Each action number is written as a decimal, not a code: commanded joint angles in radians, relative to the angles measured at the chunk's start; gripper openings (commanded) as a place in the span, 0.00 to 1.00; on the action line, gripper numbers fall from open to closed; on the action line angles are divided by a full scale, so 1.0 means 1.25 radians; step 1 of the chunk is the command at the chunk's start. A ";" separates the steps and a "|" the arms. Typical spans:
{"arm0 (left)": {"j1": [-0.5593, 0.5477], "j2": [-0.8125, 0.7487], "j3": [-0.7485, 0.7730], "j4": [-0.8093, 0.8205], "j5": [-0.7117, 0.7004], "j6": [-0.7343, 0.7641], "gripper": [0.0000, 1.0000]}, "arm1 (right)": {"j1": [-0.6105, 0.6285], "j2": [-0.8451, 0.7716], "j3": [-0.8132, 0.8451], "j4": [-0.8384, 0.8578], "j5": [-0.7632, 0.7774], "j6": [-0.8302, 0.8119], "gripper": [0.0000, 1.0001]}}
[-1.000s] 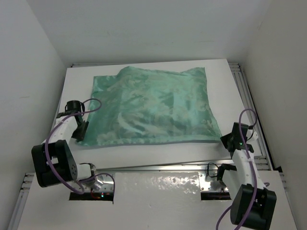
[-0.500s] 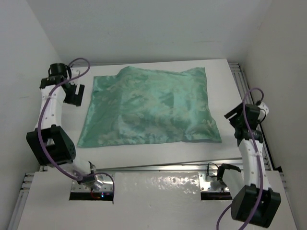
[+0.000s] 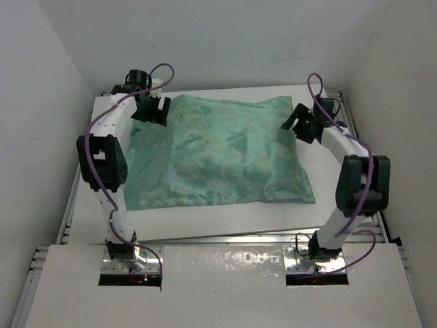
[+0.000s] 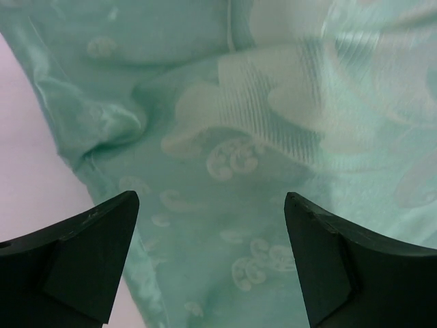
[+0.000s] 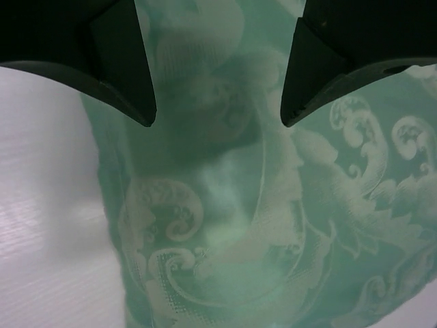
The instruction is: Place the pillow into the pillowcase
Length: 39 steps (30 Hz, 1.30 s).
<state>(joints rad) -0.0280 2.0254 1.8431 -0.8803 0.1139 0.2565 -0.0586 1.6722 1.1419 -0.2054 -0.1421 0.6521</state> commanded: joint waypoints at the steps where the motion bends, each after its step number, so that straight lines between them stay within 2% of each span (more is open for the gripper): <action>1: -0.025 0.008 0.077 0.048 0.071 -0.040 0.86 | 0.003 0.113 0.077 0.018 -0.024 0.019 0.72; 5: -0.065 0.034 0.039 0.087 0.070 -0.029 0.87 | 0.008 0.224 0.142 -0.015 -0.019 0.017 0.55; 12: -0.066 0.111 0.030 0.120 0.002 -0.048 0.88 | 0.008 0.207 0.132 -0.005 0.013 -0.007 0.55; 15: -0.066 0.127 0.066 0.118 0.003 -0.059 0.88 | 0.008 0.182 0.158 -0.043 0.025 -0.036 0.61; 20: -0.062 0.094 0.148 0.091 -0.006 -0.059 0.90 | -0.002 0.085 0.168 -0.083 0.090 -0.082 0.80; 22: -0.059 0.052 0.150 0.081 -0.059 -0.051 0.92 | -0.021 0.027 0.168 -0.096 0.096 -0.090 0.85; 23: -0.050 0.037 0.150 0.076 -0.080 -0.047 0.93 | -0.029 0.009 0.166 -0.120 0.100 -0.089 0.95; 25: -0.033 -0.010 0.133 0.062 -0.149 -0.036 0.94 | -0.054 -0.046 0.160 -0.151 0.111 -0.088 0.99; 28: 0.055 -0.079 0.092 0.033 -0.171 -0.062 0.94 | -0.071 -0.118 0.086 -0.198 0.191 -0.111 0.99; 30: 0.161 -0.138 0.039 0.029 -0.146 -0.079 0.94 | -0.079 -0.201 0.040 -0.206 0.257 -0.133 0.99; 31: 0.225 -0.159 0.019 0.024 -0.138 -0.078 0.94 | -0.082 -0.228 -0.003 -0.207 0.278 -0.136 0.99; 34: 0.318 -0.230 -0.067 0.016 -0.161 -0.038 0.94 | -0.098 -0.325 -0.071 -0.217 0.341 -0.142 0.99; 39: 0.376 -0.373 -0.275 0.073 -0.236 0.025 0.96 | -0.103 -0.438 -0.135 -0.233 0.430 -0.140 0.99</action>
<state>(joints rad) 0.4816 1.6447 1.5898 -0.8009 -0.1444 0.2310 -0.1814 1.1774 0.9970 -0.4831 0.2775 0.4950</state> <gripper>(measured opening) 0.959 0.986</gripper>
